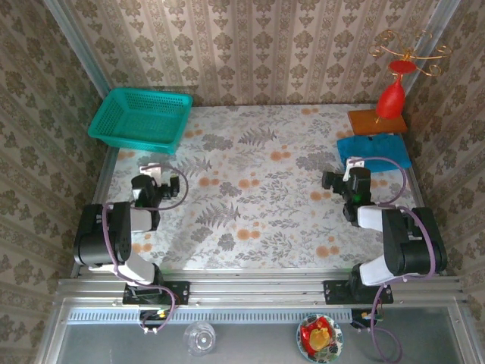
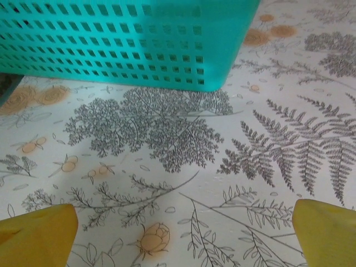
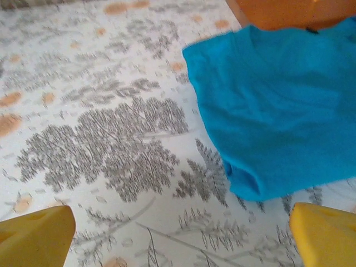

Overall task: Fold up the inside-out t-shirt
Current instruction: Reset both arms

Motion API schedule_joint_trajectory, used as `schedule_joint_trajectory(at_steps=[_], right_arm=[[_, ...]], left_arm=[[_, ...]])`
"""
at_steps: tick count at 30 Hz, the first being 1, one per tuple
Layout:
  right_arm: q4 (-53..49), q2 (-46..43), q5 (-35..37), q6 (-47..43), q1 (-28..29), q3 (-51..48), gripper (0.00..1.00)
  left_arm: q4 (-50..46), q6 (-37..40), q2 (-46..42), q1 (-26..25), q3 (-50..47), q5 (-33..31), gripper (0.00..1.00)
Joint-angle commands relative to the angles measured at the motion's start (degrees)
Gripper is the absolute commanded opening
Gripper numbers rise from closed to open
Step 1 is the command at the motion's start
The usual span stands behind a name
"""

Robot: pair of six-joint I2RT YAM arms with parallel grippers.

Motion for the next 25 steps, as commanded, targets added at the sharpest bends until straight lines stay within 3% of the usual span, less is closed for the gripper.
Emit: schedule_joint_trajectory(at_steps=[1, 8, 25], right_arm=[[7.6, 1.3, -2.1, -1.9, 0.6, -1.0, 1.0], [7.9, 1.4, -1.6, -2.1, 0.9, -0.9, 1.0], [6.6, 1.5, -1.7, -3.7, 2.1, -0.2, 1.0]], left_arm=[[4.0, 0.6, -0.1, 0.1, 0.7, 3.2, 1.0], [2.5, 1.8, -0.1, -1.9, 1.6, -1.1, 1.0], [4.0, 2.7, -0.2, -2.8, 0.8, -1.5, 1.0]])
